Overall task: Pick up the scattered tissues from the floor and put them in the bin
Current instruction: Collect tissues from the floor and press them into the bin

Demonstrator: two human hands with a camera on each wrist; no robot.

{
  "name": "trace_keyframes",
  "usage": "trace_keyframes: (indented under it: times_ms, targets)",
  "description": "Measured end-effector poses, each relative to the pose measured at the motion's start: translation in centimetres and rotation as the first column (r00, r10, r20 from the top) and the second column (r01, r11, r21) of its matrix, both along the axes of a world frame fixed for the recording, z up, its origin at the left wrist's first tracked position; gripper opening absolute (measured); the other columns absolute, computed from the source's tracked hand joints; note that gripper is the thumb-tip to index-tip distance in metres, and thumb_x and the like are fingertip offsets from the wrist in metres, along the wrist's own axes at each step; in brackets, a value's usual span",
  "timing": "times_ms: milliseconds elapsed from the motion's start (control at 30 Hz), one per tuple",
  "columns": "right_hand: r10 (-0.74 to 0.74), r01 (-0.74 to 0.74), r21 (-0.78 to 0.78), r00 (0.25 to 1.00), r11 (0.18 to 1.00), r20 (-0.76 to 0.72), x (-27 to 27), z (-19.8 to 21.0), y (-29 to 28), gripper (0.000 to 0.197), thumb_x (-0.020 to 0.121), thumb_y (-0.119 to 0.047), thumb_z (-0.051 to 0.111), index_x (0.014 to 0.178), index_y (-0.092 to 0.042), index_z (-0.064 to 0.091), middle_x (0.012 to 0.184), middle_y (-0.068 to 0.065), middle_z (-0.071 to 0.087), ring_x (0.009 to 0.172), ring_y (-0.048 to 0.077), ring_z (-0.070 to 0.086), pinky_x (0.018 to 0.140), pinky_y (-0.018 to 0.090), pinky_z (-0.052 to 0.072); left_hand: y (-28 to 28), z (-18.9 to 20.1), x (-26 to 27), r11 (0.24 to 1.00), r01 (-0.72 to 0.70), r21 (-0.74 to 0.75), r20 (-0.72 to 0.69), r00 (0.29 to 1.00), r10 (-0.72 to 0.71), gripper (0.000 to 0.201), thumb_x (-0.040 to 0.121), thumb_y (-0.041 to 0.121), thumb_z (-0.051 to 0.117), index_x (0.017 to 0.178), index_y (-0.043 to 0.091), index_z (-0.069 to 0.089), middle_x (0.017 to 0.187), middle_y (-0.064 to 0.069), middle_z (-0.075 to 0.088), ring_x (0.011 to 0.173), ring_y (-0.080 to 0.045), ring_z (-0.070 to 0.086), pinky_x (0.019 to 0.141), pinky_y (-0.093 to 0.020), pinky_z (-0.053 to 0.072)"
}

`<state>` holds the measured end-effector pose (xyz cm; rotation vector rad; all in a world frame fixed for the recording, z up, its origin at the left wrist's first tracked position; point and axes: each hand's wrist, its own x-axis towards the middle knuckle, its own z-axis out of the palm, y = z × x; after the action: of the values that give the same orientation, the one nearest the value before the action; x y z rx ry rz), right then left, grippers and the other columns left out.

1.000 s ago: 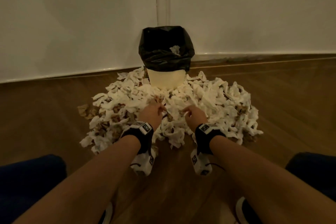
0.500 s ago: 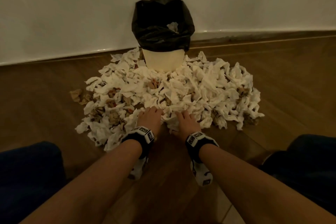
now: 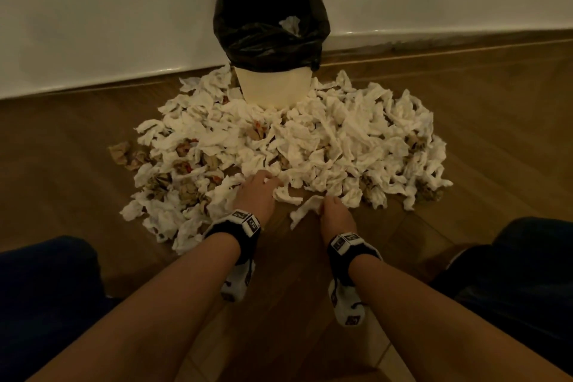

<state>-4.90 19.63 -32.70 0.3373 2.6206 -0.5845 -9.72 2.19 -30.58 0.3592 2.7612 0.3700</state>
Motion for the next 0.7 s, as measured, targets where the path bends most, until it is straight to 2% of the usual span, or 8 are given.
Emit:
trace_keyframes:
  times_ms: [100, 167, 233, 367, 467, 567, 633, 700]
  targets:
    - [-0.080, 0.074, -0.096, 0.995, 0.993, -0.062, -0.1, 0.2, 0.0, 0.056, 0.088, 0.010, 0.038, 0.138, -0.015, 0.035, 0.141, 0.010, 0.033, 0.119, 0.032, 0.047, 0.083, 0.036, 0.047, 0.5, -1.1, 0.6, 0.947, 0.278, -0.160, 0.139, 0.956, -0.257, 0.053, 0.092, 0.019, 0.049, 0.140, 0.037, 0.034, 0.153, -0.002, 0.016, 0.135, -0.031, 0.025, 0.106, -0.044, 0.033]
    - [-0.136, 0.127, -0.122, 0.989, 0.984, -0.062, -0.1, 0.3, 0.2, 0.053, 0.089, 0.008, 0.039, 0.138, -0.013, 0.036, 0.144, 0.010, 0.028, 0.115, 0.032, 0.049, 0.075, 0.032, 0.045, 0.7, -1.6, 1.1, 0.919, 0.331, -0.215, 0.216, 0.934, -0.286, 0.050, 0.094, 0.025, 0.049, 0.140, 0.035, 0.034, 0.151, -0.006, 0.018, 0.134, -0.032, 0.026, 0.106, -0.045, 0.034]
    - [-0.156, 0.145, -0.110, 0.983, 0.983, -0.100, 0.0, 0.5, 0.5, 0.039, 0.091, 0.002, 0.041, 0.129, -0.006, 0.046, 0.140, 0.010, 0.032, 0.106, 0.031, 0.052, 0.072, 0.030, 0.042, 0.7, -1.9, 1.5, 0.929, 0.306, -0.210, 0.220, 0.940, -0.260, 0.043, 0.094, 0.024, 0.048, 0.137, 0.025, 0.042, 0.143, -0.009, 0.031, 0.126, -0.030, 0.038, 0.103, -0.040, 0.039]
    - [-0.146, 0.127, -0.118, 0.975, 0.985, -0.169, 0.1, 0.6, 1.5, 0.027, 0.096, -0.011, 0.044, 0.114, 0.002, 0.059, 0.138, 0.009, 0.038, 0.104, 0.027, 0.055, 0.085, 0.030, 0.046, 0.7, -1.7, 1.5, 0.973, 0.168, -0.156, 0.236, 0.963, -0.128, 0.031, 0.094, 0.016, 0.051, 0.122, 0.005, 0.054, 0.123, -0.012, 0.053, 0.110, -0.027, 0.055, 0.090, -0.031, 0.044]
    - [-0.162, 0.136, -0.164, 0.974, 0.977, -0.159, 0.0, 0.4, 1.8, 0.028, 0.096, -0.009, 0.045, 0.114, 0.002, 0.063, 0.132, 0.009, 0.049, 0.109, 0.027, 0.056, 0.093, 0.034, 0.046, 0.2, -1.4, 1.4, 0.995, 0.076, -0.062, 0.241, 0.969, -0.059, 0.023, 0.091, 0.015, 0.056, 0.112, 0.007, 0.060, 0.116, -0.012, 0.059, 0.105, -0.025, 0.058, 0.087, -0.029, 0.045]
    - [-0.219, 0.187, -0.196, 0.964, 0.963, -0.153, -0.3, 0.4, 1.6, 0.031, 0.093, 0.002, 0.040, 0.117, -0.001, 0.059, 0.121, 0.016, 0.055, 0.111, 0.032, 0.054, 0.092, 0.036, 0.045, -0.4, -1.3, 1.6, 0.989, -0.071, 0.128, 0.143, 0.988, 0.053, 0.034, 0.089, 0.010, 0.058, 0.122, 0.017, 0.051, 0.110, -0.007, 0.060, 0.094, -0.018, 0.058, 0.074, -0.022, 0.041]
    - [-0.259, 0.226, -0.239, 0.958, 0.944, -0.119, -0.4, 0.5, 1.4, 0.036, 0.092, 0.003, 0.039, 0.123, -0.005, 0.053, 0.124, 0.017, 0.054, 0.115, 0.031, 0.051, 0.095, 0.037, 0.043, -0.5, -1.2, 1.5, 0.973, -0.128, 0.190, 0.128, 0.986, 0.105, 0.050, 0.089, 0.011, 0.058, 0.135, 0.021, 0.042, 0.113, -0.007, 0.056, 0.096, -0.018, 0.055, 0.076, -0.021, 0.038]
    - [-0.259, 0.230, -0.212, 0.959, 0.950, -0.118, -0.1, 0.4, 1.0, 0.031, 0.095, -0.008, 0.042, 0.123, -0.006, 0.054, 0.126, 0.016, 0.052, 0.115, 0.030, 0.050, 0.094, 0.036, 0.042, -0.6, -1.3, 1.4, 0.982, -0.118, 0.148, 0.091, 0.990, 0.106, 0.046, 0.090, 0.013, 0.057, 0.135, 0.018, 0.047, 0.124, -0.009, 0.045, 0.106, -0.021, 0.051, 0.084, -0.020, 0.035]
